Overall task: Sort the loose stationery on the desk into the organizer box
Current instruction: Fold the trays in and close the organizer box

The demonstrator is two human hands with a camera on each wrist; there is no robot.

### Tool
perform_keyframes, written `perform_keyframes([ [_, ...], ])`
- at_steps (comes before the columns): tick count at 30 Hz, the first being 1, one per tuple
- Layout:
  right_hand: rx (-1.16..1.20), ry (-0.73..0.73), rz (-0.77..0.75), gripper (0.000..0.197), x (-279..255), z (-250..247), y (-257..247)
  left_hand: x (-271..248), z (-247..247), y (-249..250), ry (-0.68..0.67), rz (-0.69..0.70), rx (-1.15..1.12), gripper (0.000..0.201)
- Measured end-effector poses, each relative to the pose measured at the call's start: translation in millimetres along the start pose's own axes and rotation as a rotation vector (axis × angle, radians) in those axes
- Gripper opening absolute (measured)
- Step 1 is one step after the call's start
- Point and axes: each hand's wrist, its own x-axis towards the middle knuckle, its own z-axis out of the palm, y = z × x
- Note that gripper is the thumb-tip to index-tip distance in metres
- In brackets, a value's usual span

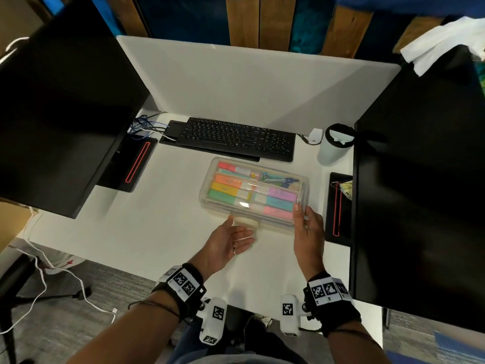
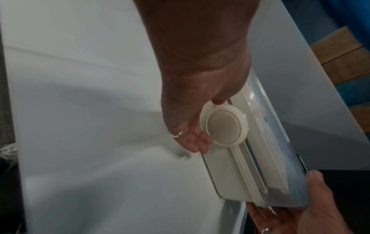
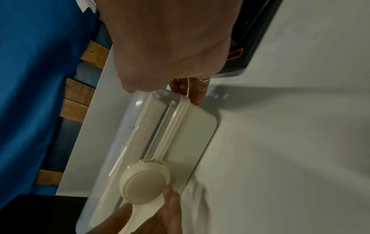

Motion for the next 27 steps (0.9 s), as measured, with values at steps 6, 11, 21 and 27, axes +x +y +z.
perform_keyframes([
  [6,-0.007,-0.041,-0.014,0.05,4,-2,7,-4,-28,21,0.297,0.187,-0.059,0.023],
  [11,-0.028,-0.036,0.016,0.054,2,-1,2,-13,-45,66,0.292,0.414,0.05,0.041],
  [21,-0.097,-0.016,0.039,0.049,38,7,-19,-1,-28,117,0.024,0.605,0.58,0.037],
  [27,-0.128,-0.062,0.165,0.066,61,6,-47,21,-15,146,0.048,0.597,0.714,0.045],
])
